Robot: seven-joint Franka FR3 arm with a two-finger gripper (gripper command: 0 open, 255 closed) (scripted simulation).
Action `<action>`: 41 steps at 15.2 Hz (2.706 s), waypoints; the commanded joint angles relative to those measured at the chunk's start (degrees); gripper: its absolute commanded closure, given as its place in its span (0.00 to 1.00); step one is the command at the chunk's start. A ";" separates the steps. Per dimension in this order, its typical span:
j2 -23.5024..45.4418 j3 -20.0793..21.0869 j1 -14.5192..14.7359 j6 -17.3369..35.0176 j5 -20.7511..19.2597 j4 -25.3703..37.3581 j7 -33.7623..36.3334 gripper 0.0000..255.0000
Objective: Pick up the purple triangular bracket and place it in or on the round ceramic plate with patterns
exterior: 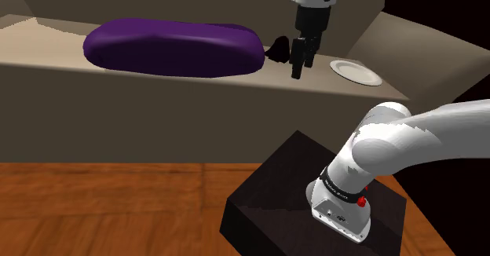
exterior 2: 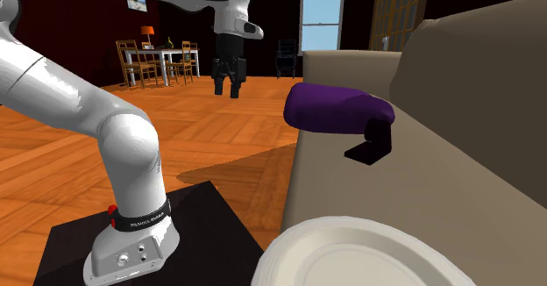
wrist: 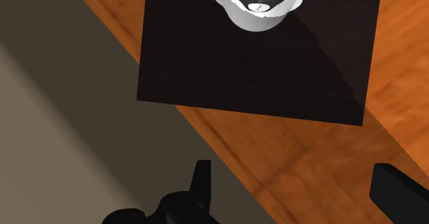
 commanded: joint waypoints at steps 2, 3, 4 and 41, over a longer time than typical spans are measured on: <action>1.43 -1.03 -0.53 0.82 -0.94 0.66 -1.07 0.00; 2.91 -2.04 -1.03 1.63 -1.83 1.39 -2.12 0.00; 4.43 -3.04 -1.51 2.42 -2.67 2.19 -3.15 0.00; 59.00 -22.69 -12.40 14.46 -2.35 46.51 -31.52 0.00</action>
